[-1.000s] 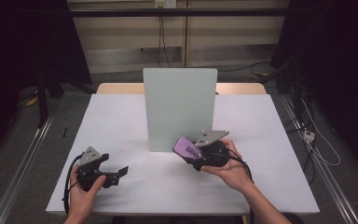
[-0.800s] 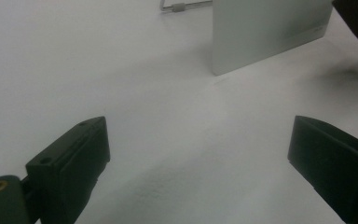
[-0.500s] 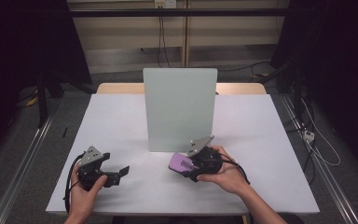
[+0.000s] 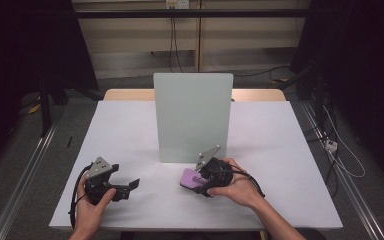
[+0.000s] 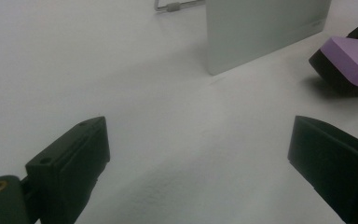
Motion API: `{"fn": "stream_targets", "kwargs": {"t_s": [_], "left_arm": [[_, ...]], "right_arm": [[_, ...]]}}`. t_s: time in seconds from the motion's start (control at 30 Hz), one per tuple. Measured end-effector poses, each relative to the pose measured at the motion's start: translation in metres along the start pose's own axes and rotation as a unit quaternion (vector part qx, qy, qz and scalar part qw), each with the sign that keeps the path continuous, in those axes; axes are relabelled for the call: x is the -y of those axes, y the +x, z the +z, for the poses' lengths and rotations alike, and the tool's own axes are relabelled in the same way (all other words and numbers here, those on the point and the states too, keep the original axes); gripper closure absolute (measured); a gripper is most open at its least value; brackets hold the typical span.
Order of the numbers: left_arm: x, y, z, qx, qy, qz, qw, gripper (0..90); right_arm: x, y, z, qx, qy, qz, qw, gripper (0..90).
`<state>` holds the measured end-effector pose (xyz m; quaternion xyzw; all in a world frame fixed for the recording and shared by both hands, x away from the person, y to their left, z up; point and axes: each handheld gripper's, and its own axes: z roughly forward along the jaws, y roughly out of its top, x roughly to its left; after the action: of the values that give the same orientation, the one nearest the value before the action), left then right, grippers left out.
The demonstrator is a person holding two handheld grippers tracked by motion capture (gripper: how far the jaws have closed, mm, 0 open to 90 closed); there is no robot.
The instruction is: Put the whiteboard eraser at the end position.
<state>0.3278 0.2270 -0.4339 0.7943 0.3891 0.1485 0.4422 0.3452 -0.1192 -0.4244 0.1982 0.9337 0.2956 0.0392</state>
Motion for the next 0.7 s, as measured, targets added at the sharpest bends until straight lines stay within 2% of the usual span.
{"fn": "stream_targets", "kwargs": {"t_s": [0.33,0.7], "left_arm": [[-0.0011,-0.0009,0.0009,-0.006,0.001,0.008,1.0000,5.4],[-0.0002,-0.0005,-0.0010,-0.010,0.000,0.006,0.9999,5.4]], "right_arm": [[-0.0006,0.0010,0.0060,0.001,0.003,-0.004,1.0000,41.2],[0.0028,-0.0023,0.0087,-0.005,-0.006,0.014,0.9999,40.6]]}}
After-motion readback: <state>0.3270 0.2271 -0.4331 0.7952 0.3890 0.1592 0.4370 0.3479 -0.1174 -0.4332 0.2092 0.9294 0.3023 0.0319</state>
